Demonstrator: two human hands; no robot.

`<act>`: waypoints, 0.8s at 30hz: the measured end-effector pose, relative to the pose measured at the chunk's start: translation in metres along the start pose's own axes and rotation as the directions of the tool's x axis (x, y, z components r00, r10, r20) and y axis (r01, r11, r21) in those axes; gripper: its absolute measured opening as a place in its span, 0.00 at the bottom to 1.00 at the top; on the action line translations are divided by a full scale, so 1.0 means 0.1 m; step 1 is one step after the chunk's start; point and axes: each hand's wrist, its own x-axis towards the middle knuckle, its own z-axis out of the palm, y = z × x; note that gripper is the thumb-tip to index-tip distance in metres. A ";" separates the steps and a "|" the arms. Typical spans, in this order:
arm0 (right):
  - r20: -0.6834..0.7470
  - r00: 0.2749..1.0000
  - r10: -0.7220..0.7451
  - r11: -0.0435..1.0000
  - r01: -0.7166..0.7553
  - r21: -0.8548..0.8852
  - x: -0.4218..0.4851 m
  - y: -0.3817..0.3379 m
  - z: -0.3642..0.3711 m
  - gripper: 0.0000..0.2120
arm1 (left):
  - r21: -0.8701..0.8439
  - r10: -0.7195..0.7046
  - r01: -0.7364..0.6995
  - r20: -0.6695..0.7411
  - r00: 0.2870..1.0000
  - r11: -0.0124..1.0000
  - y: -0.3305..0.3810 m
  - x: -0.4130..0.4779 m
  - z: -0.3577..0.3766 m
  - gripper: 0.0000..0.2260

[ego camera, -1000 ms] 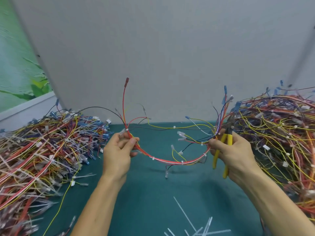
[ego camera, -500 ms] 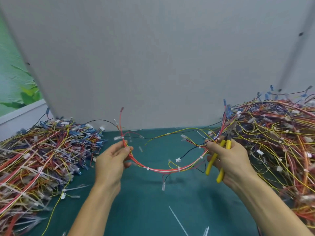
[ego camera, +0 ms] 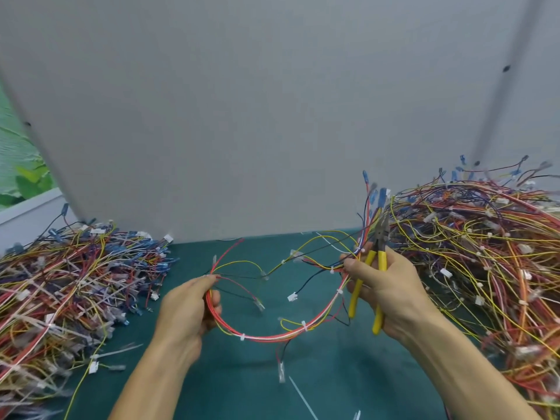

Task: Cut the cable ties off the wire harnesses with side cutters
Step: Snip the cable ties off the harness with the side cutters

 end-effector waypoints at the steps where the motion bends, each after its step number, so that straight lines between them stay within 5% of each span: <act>1: -0.009 1.000 -0.003 1.000 0.003 0.007 0.00 -0.01 -0.01 0.09 | -0.009 -0.003 0.003 -0.013 1.000 1.000 0.01 0.00 0.00 0.05; 12: -0.114 0.993 -0.005 1.000 0.009 0.028 0.06 -0.06 -0.08 0.08 | -0.201 -0.017 0.011 -0.028 0.999 0.979 0.02 0.01 -0.01 0.06; 15: -0.110 0.993 -0.053 0.998 0.048 -0.051 0.05 -0.06 -0.08 0.09 | 0.072 0.083 -0.080 -0.041 0.996 0.994 -0.02 0.02 -0.05 0.07; 16: -0.109 0.992 -0.071 0.995 0.062 -0.079 0.05 -0.06 -0.08 0.10 | 0.282 0.185 -0.168 -0.036 0.982 0.945 -0.04 0.04 -0.09 0.07; 18: -0.109 0.989 -0.103 0.988 0.089 -0.126 0.05 -0.06 -0.07 0.10 | 0.688 0.343 -0.290 0.063 0.937 0.665 -0.08 0.06 -0.15 0.11; 21: -0.109 0.982 -0.157 0.965 0.129 -0.230 0.05 -0.06 -0.08 0.10 | 0.927 0.379 -0.254 0.138 0.915 0.275 -0.12 0.04 -0.16 0.12; 24: -0.096 0.977 -0.190 0.932 0.149 -0.331 0.02 -0.07 -0.08 0.10 | 0.890 0.421 -0.311 0.154 0.894 0.334 -0.12 0.03 -0.12 0.10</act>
